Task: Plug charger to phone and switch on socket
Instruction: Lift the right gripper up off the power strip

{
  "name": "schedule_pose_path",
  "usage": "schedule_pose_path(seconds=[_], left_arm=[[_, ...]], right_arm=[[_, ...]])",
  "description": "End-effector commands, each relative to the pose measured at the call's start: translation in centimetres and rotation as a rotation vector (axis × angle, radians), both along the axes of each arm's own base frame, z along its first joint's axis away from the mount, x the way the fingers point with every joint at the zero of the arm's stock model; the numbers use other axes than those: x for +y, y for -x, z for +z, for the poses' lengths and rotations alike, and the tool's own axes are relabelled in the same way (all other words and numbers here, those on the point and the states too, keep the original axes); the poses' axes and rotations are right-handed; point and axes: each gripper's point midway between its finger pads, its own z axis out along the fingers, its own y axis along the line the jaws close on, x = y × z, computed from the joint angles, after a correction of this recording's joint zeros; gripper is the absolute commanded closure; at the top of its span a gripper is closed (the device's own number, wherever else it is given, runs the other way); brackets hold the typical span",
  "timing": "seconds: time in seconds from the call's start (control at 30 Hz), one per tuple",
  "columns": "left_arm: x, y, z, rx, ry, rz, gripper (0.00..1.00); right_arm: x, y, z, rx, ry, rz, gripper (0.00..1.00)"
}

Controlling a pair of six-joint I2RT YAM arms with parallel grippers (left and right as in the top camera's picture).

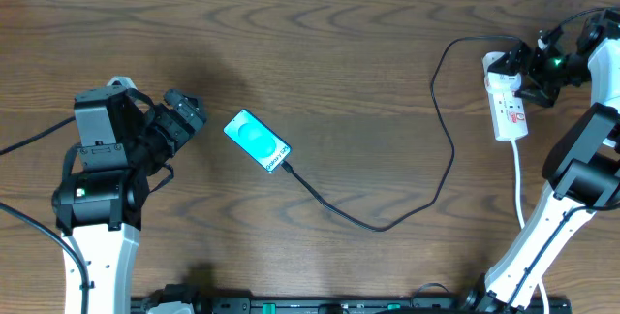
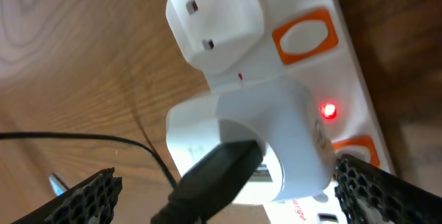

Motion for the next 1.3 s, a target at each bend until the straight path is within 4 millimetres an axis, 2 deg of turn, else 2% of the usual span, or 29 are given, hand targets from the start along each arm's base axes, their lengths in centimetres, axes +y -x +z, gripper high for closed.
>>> schedule_pose_path(seconds=[0.0,0.47,0.93,1.07,1.2,1.27], left_arm=[[0.3,-0.3,0.8,-0.02,-0.018,0.005,0.02],[0.3,-0.3,0.8,-0.016,-0.018,0.004,0.02],[0.3,-0.3,0.8,-0.017,-0.018,0.004,0.02],[0.3,-0.3,0.8,-0.016,-0.018,0.004,0.02],[0.3,-0.3,0.8,-0.017,-0.021,0.001,0.02],[0.3,-0.3,0.8,-0.019,-0.028,-0.005,0.02]], right_arm=[[0.9,1.2,-3.6,0.098,-0.023,0.024,0.01],[-0.3,-0.2,3.0,0.033,0.04,0.038,0.01],[-0.9,1.2,8.4,0.033,0.12,0.061,0.01],[-0.9,1.7,11.9,-0.016,0.162,0.042,0.01],[-1.3,2.8,16.9,-0.093,0.252,0.004,0.01],[-1.1,3.7,20.0,-0.152,0.294,-0.007,0.01]])
